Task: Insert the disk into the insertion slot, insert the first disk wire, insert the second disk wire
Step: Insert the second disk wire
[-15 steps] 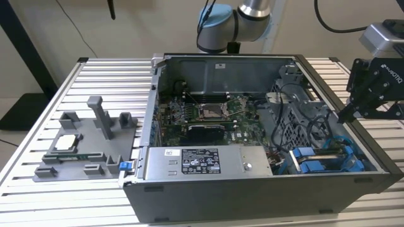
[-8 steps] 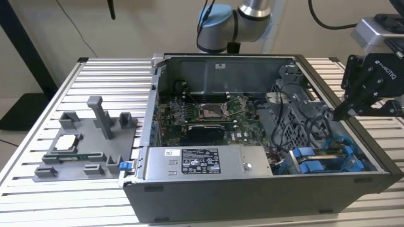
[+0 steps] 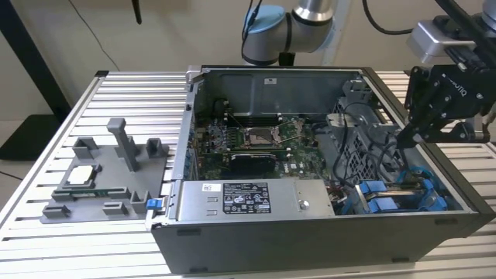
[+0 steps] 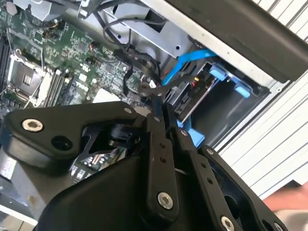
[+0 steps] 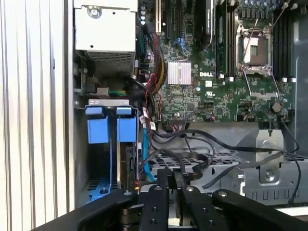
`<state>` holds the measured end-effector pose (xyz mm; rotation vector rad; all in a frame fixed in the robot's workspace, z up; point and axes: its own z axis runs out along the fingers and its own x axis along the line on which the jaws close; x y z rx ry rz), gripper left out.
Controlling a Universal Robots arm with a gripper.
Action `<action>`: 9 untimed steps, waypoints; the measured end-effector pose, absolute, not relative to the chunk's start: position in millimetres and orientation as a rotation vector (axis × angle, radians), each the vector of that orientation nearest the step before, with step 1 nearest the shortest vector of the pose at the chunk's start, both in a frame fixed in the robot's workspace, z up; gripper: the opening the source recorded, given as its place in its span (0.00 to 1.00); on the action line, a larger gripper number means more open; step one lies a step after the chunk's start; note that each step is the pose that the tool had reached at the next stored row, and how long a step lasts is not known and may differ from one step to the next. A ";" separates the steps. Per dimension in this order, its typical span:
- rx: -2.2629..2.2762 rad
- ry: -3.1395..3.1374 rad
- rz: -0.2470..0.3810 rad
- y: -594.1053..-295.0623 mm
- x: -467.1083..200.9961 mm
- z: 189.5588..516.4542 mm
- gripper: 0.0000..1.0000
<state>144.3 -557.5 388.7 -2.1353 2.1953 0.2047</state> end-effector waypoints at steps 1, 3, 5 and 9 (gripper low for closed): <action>-2.135 2.194 0.195 -558.2 141.2 388.7 0.00; -2.138 2.196 0.176 -560.2 137.5 388.6 0.00; -2.142 2.200 0.156 -562.3 134.6 388.7 0.00; -2.150 2.208 0.119 -566.5 129.1 388.8 0.00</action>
